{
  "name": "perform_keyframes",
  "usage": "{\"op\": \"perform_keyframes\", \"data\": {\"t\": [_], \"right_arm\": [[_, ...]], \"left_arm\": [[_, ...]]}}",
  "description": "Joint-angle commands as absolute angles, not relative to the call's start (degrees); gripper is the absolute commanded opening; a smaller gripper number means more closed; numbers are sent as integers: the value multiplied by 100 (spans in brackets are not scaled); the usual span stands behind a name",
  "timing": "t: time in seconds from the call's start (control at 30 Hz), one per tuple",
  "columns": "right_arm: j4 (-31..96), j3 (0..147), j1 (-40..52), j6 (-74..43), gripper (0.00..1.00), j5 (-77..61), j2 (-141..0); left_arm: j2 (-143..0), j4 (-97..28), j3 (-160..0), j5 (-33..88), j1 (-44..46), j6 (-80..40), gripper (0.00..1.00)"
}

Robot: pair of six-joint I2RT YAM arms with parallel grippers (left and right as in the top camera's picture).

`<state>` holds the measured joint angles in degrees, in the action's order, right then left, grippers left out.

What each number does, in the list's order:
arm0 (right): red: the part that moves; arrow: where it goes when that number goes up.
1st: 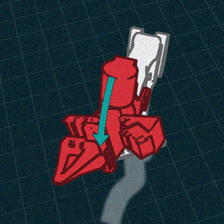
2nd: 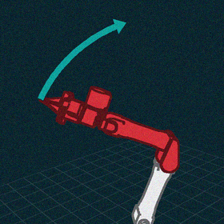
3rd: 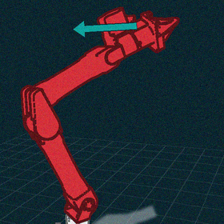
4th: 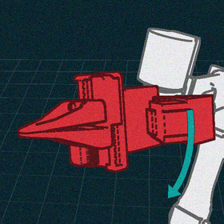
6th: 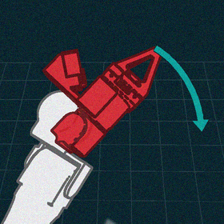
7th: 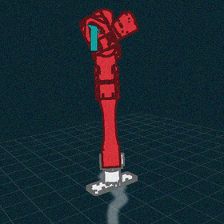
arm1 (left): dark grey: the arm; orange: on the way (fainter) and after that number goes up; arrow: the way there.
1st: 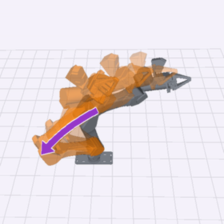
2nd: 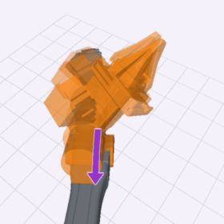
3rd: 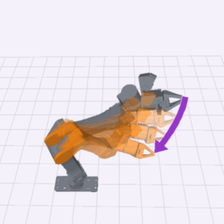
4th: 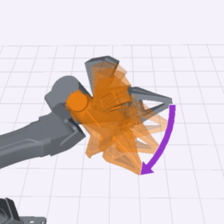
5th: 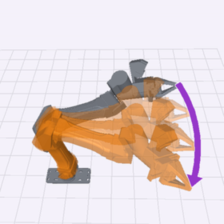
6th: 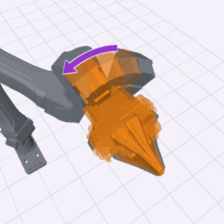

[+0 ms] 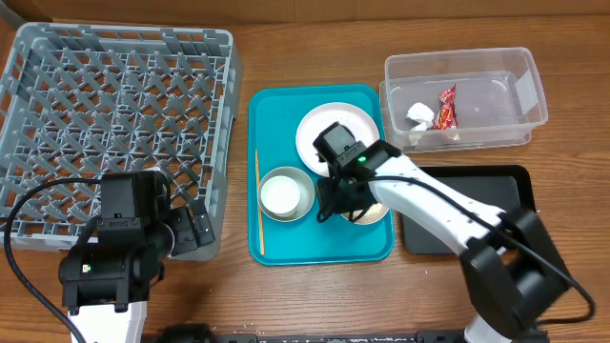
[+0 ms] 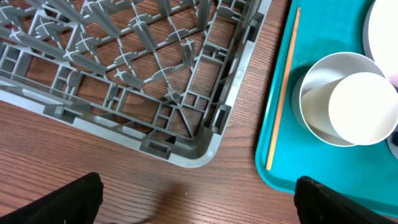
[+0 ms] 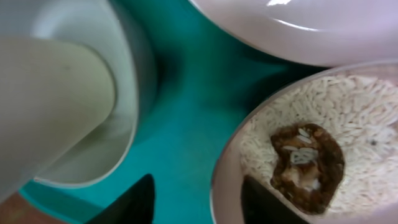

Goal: Sort waste into correct bins and load items into the dishwasher
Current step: 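Lower the right gripper to grasp the rim of the rice bowl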

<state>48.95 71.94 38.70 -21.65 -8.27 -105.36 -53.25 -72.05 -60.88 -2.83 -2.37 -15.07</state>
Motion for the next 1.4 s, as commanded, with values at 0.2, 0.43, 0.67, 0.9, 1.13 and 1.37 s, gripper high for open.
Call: {"op": "perform_keyframes", "data": {"t": [0.2,0.43,0.67,0.9,1.13,1.37], "right_arm": [[4853,7194,3927,-2578,29,-604,-10680],[4727,6827,3927,-2751,25,-607,-10680],[4727,6768,3927,-2838,11,-672,-10674],[5094,7181,3927,-2790,29,-683,-10674],[5135,7218,3927,-2816,36,-690,-10674],[4971,6978,3931,-2840,35,-696,-10674]], "left_arm": [[-5277,-7199,-6200,-298,-266,-1479,100],[-5277,-7196,-6200,-298,-266,-1479,100],[-5275,-7201,-6200,-298,-266,-1479,100],[-5277,-7201,-6200,-301,-266,-1479,100],[-5275,-7220,-6200,-301,-266,-1479,100],[-5277,-7218,-6200,-301,-266,-1479,100]]}}
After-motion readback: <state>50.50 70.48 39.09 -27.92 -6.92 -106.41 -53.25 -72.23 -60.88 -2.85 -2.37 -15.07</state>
